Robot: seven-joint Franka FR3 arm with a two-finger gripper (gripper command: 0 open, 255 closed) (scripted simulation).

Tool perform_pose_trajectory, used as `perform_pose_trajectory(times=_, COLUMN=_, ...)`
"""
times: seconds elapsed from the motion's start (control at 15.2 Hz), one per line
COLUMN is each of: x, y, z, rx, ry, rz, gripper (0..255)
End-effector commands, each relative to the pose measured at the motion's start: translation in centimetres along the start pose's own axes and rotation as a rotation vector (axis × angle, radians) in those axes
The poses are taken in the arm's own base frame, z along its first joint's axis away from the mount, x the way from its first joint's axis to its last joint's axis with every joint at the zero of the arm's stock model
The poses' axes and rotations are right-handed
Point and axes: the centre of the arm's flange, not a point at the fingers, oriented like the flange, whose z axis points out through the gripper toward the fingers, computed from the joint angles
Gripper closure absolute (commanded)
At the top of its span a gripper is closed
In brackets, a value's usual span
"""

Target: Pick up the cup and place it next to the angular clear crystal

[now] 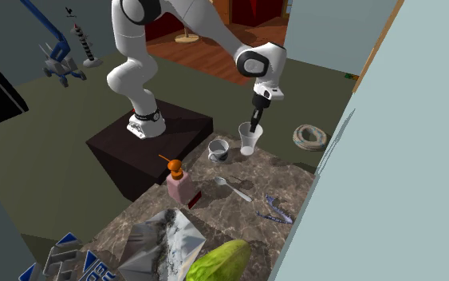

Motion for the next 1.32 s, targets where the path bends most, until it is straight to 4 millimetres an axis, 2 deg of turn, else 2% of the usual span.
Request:
perform_pose_trajectory(times=0.0, x=0.0, y=0.4, z=-1.0, rx=0.0, ry=0.0, rz=0.0, gripper=255)
perform_pose_trajectory(times=1.06, x=-0.8, y=2.6, z=-9.0, rx=0.0, ry=0.0, rz=0.0, gripper=255)
perform_pose_trajectory(times=1.25, x=-0.7, y=6.5, z=-8.0, rx=0.0, ry=0.0, rz=0.0, gripper=255)
